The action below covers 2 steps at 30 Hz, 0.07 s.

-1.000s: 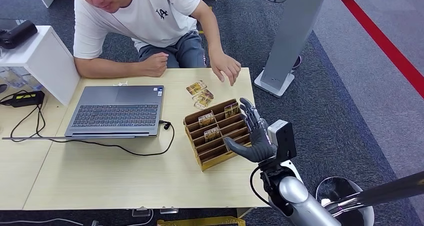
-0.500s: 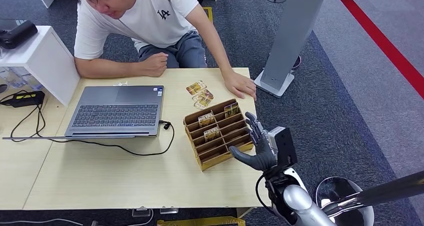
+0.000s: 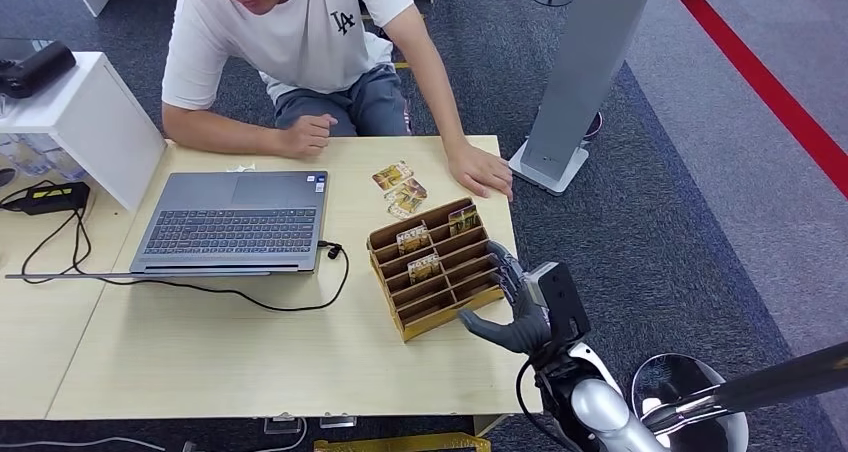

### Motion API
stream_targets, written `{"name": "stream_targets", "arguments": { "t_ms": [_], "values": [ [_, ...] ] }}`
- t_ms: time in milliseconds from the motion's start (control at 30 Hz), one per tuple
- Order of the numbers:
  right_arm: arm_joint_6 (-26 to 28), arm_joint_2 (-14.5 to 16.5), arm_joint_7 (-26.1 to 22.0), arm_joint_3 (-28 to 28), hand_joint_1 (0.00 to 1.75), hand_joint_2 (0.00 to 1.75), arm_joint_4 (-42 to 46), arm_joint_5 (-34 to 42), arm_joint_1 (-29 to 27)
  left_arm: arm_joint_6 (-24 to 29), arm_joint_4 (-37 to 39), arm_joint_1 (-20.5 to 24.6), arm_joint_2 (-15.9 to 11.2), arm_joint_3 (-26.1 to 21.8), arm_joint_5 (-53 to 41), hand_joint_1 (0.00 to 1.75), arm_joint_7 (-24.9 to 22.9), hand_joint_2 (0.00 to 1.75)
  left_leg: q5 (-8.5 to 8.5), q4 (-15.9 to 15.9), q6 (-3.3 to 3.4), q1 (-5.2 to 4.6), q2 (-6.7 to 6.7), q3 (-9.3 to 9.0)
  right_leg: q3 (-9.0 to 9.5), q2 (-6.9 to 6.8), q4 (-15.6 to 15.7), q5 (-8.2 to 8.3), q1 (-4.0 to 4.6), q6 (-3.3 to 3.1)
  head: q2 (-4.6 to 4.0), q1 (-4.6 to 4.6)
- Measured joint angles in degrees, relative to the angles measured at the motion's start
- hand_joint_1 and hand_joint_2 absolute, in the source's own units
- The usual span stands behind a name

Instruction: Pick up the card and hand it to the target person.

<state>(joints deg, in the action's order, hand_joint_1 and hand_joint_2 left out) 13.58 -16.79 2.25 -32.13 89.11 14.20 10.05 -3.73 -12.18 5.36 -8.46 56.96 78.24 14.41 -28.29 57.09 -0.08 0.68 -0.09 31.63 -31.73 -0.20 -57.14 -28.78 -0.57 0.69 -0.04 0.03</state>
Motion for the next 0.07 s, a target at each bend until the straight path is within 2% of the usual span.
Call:
{"name": "stream_targets", "arguments": {
  "t_ms": [67],
  "values": [
    [-0.24, 0.0, 0.12, 0.16, 0.0, 1.75, 0.0, -0.23, -0.16, 0.0, 0.0, 0.0, 0.01, 0.0, 0.0, 0.0, 0.0, 0.0, 0.0, 0.0, 0.0, 0.0, 0.0, 0.0, 0.0, 0.0, 0.0, 0.0, 0.0, 0.0, 0.0, -0.03]
  ]
}}
